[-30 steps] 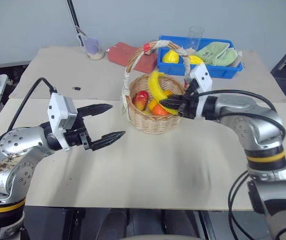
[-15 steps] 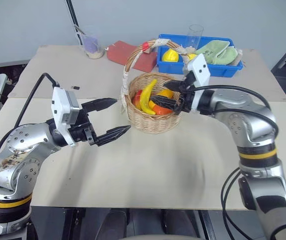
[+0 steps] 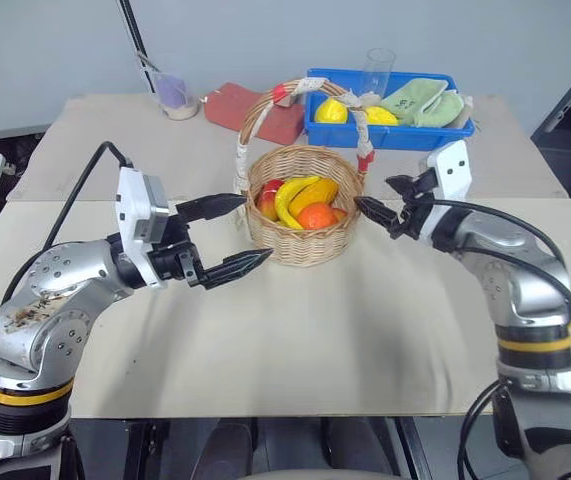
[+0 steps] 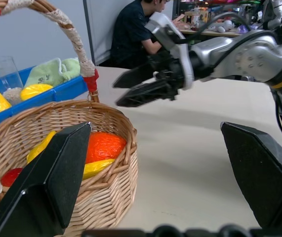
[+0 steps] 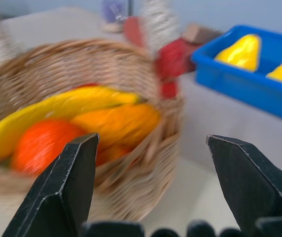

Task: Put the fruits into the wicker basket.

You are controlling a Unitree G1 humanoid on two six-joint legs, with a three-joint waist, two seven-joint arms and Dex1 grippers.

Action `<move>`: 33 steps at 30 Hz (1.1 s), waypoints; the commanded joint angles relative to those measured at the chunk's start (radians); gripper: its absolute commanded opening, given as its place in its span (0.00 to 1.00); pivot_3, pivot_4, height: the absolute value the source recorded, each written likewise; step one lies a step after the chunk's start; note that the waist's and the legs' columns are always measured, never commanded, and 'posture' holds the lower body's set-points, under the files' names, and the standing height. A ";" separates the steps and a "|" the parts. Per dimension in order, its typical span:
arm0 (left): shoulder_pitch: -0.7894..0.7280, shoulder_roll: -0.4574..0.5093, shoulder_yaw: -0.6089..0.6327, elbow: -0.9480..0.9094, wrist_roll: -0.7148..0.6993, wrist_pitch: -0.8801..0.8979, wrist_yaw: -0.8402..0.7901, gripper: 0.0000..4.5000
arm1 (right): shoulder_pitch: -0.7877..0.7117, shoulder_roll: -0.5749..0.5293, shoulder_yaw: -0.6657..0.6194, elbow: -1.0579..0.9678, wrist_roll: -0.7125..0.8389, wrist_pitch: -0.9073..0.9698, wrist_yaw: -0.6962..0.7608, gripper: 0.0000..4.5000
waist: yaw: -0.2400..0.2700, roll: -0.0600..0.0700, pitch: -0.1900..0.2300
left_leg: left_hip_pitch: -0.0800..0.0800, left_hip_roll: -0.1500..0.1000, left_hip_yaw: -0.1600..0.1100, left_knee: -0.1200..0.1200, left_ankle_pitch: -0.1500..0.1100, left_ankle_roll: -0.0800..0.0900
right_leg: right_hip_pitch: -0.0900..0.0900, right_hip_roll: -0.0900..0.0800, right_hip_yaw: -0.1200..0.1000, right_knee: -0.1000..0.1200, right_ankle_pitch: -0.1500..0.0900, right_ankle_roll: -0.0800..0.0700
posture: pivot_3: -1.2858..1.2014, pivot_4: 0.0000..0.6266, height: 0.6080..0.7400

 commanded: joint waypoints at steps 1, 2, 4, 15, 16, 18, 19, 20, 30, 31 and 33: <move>-0.022 -0.005 0.000 -0.020 0.001 -0.019 0.002 1.00 | -0.071 0.025 -0.008 0.093 -0.027 -0.107 0.009 0.86 | -0.001 0.000 0.000 | 0.000 0.000 0.000 0.000 0.000 0.000 | 0.000 0.000 0.000 0.000 0.000 0.000 | 0.52 0.24 0.78; -0.021 -0.006 -0.001 -0.022 0.001 -0.019 0.004 1.00 | -0.083 0.033 -0.008 0.115 -0.029 -0.122 0.015 0.86 | -0.001 0.000 0.000 | 0.000 0.000 0.000 0.000 0.000 0.000 | 0.000 0.000 0.000 0.000 0.000 0.000 | 0.52 0.24 0.78; -0.014 -0.009 0.000 -0.030 0.004 -0.022 0.008 1.00 | -0.117 0.055 -0.020 0.155 -0.017 -0.128 0.023 0.86 | -0.001 0.000 0.000 | 0.000 0.000 0.000 0.000 0.000 0.000 | 0.000 0.000 0.000 0.000 0.000 0.000 | 0.52 0.24 0.78; 0.013 -0.021 0.004 -0.051 0.028 -0.038 0.032 1.00 | -0.177 0.102 -0.013 0.239 -0.027 -0.186 0.068 0.14 | -0.001 0.000 0.000 | 0.000 0.000 0.000 0.000 0.000 0.000 | 0.000 0.000 0.000 0.000 0.000 0.000 | 0.52 0.24 0.78; 0.013 -0.022 0.004 -0.051 0.030 -0.039 0.032 1.00 | -0.177 0.104 -0.013 0.239 -0.028 -0.189 0.069 0.07 | -0.001 0.000 0.000 | 0.000 0.000 0.000 0.000 0.000 0.000 | 0.000 0.000 0.000 0.001 0.000 0.000 | 0.52 0.24 0.78; 0.013 -0.023 0.004 -0.051 0.031 -0.040 0.033 1.00 | -0.174 0.107 -0.014 0.231 -0.031 -0.191 0.069 0.03 | -0.001 0.000 0.000 | 0.000 0.000 0.000 0.000 0.000 0.000 | 0.000 0.000 0.000 0.001 0.000 0.000 | 0.52 0.24 0.78; 0.013 -0.024 0.003 -0.052 0.031 -0.041 0.033 1.00 | -0.169 0.107 -0.020 0.221 -0.028 -0.189 0.068 0.03 | -0.001 0.000 0.000 | 0.000 0.000 0.000 0.000 0.000 0.000 | 0.000 0.000 0.000 0.001 0.000 0.000 | 0.52 0.24 0.78; 0.013 -0.026 0.003 -0.052 0.030 -0.043 0.034 1.00 | -0.161 0.103 -0.030 0.203 -0.023 -0.185 0.066 0.03 | -0.001 0.000 0.000 | 0.000 0.000 0.000 0.000 0.000 0.000 | 0.000 0.000 0.000 0.001 0.000 0.000 | 0.52 0.24 0.78; -0.012 -0.052 -0.020 -0.034 0.037 -0.054 0.038 1.00 | -0.046 -0.089 -0.194 0.160 -0.057 -0.221 -0.017 0.03 | 0.022 0.000 0.000 | -0.001 -0.001 0.000 0.000 0.000 0.000 | 0.000 -0.002 0.000 0.000 0.000 0.000 | 0.52 0.24 0.78; -0.015 -0.056 -0.024 -0.030 0.040 -0.056 0.037 1.00 | -0.035 -0.105 -0.209 0.163 -0.059 -0.223 -0.027 0.03 | 0.024 0.000 0.000 | -0.001 -0.001 0.000 0.000 0.000 0.000 | 0.000 -0.001 0.000 0.000 0.000 0.000 | 0.52 0.24 0.78; -0.023 -0.063 -0.034 -0.019 0.046 -0.061 0.028 1.00 | -0.005 -0.132 -0.236 0.158 -0.071 -0.226 -0.052 0.03 | 0.023 0.000 0.000 | -0.001 -0.001 0.001 0.000 0.000 0.000 | 0.000 -0.001 0.000 0.000 0.000 0.000 | 0.52 0.24 0.78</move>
